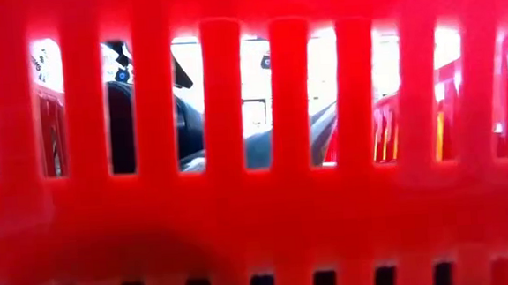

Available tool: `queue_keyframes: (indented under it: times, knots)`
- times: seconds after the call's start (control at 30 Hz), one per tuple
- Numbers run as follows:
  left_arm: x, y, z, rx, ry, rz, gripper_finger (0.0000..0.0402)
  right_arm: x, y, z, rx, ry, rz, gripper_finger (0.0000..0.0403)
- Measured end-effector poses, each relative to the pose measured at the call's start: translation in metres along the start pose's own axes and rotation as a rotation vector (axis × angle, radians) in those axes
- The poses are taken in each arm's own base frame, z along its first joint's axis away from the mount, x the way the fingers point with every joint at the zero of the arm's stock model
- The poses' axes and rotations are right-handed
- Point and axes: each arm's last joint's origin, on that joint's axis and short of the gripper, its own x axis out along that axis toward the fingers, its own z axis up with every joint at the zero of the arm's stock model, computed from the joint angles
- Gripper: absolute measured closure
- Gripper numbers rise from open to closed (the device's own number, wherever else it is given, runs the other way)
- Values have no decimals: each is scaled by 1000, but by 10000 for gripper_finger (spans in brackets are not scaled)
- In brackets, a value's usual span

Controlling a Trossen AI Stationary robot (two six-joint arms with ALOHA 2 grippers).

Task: Pick & Place Travel size toiletries
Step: Put the blue toothbrush into the yellow bin

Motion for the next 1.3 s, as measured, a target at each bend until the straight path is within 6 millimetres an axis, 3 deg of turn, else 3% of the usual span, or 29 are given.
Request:
queue_keyframes:
  times: [0.27,0.7,1.0,1.3]
  knots:
    - [0,0,0,0,1,-5,168,-15,-1,7,75,-29,-10,296]
    - [0,-1,0,-1,6,-28,168,-65,-1,23,182,-86,16,394]
    - [0,-4,0,-4,26,-126,168,-69,-1,19,180,-41,11,400]
    - [0,-4,0,-5,26,-128,168,-70,-17,11,216,29,-89,401]
